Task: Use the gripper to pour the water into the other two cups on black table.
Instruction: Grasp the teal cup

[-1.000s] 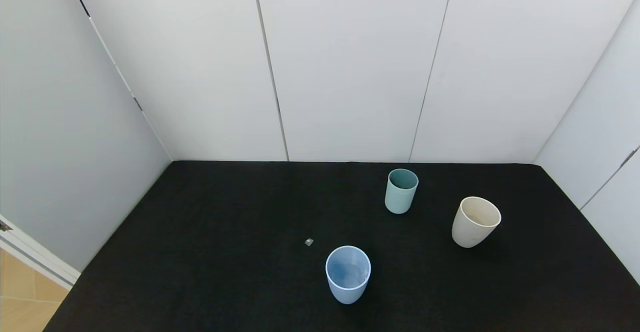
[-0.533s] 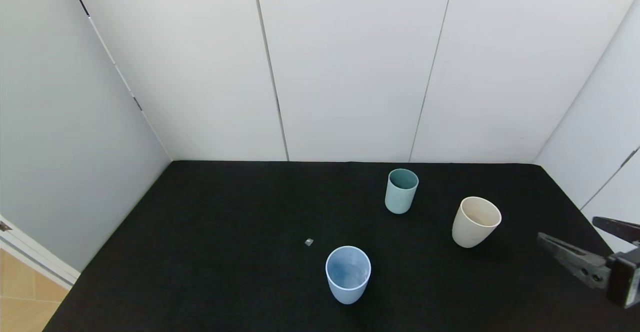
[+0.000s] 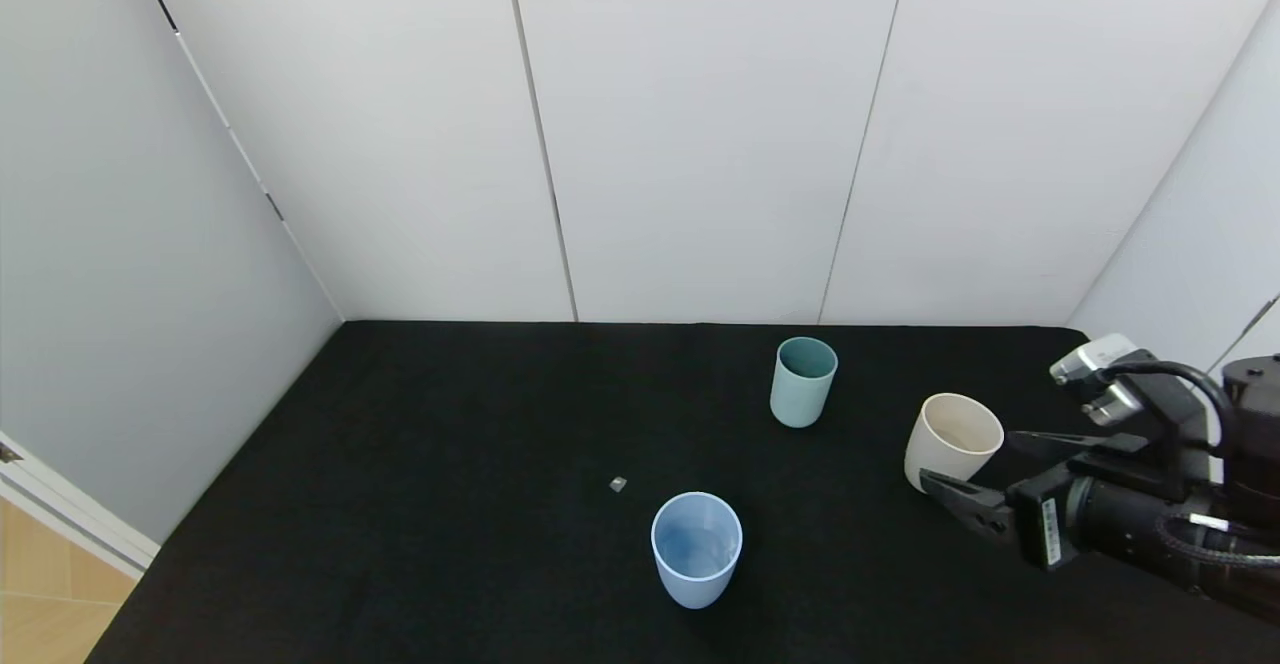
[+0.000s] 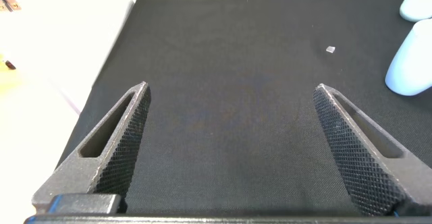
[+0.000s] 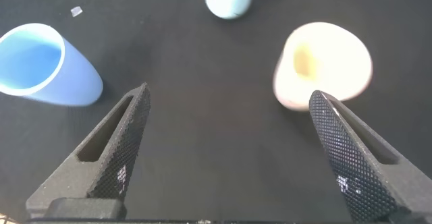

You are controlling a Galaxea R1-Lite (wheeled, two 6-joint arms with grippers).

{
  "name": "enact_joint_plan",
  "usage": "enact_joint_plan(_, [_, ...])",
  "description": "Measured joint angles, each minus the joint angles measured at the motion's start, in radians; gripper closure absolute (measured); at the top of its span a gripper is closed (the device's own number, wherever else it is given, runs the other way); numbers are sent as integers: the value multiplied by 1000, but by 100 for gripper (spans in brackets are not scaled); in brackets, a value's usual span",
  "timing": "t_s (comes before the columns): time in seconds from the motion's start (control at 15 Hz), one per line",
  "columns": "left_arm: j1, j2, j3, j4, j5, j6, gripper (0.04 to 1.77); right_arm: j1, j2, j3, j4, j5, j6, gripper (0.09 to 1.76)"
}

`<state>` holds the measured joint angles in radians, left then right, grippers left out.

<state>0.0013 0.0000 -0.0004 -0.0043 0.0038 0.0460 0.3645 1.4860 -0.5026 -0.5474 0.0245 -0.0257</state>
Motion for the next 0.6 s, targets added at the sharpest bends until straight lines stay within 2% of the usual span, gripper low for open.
enact_joint_plan(0.33, [0,0,0,0,0,0,9,91,237,-40,-176,-78,0,14])
enact_joint_plan(0.6, [0,0,0,0,0,0,9,113,370,-150,-185,-92,4,14])
